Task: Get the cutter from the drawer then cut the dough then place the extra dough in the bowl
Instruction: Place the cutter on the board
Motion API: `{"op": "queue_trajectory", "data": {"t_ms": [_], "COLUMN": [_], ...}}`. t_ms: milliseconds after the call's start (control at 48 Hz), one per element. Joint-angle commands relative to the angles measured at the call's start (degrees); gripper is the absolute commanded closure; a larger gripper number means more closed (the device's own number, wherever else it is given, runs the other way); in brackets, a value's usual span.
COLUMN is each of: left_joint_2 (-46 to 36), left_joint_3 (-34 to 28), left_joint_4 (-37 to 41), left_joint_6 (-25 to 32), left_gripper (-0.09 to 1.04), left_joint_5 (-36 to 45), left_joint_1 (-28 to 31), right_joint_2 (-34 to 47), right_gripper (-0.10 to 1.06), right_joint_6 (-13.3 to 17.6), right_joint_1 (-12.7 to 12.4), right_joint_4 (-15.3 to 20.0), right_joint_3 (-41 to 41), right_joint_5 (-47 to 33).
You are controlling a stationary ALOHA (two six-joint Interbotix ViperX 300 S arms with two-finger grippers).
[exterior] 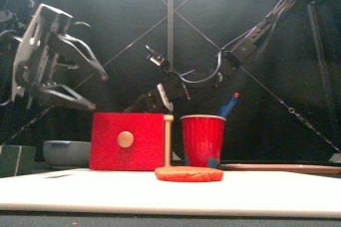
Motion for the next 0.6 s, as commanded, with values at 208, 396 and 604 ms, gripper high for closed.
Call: {"op": "queue_trajectory", "data": {"t_ms": [208, 396, 604], "left_joint_2": [-7.47, -10.11, -12.22], "left_joint_3": [0.26, 1.58, 3.08], "left_joint_4": [14.50, 18.46, 18.90], "left_joint_6": [9.58, 16.87, 22.50], "left_gripper": [0.09, 0.09, 0.09], "left_joint_5": [-4.57, -8.00, -10.37], "left_joint_1": [6.77, 11.78, 14.77], "right_joint_2": [-11.16, -14.85, -14.94], "right_gripper": [1.04, 1.00, 0.73], "right_joint_6": [0.18, 0.18, 0.00], "right_joint_1": [5.80, 9.32, 11.43], "right_joint_4": [3.25, 6.33, 8.96], "right_joint_3": [-0.35, 1.14, 2.46], "right_joint_5": [5.54, 13.80, 22.59]}}
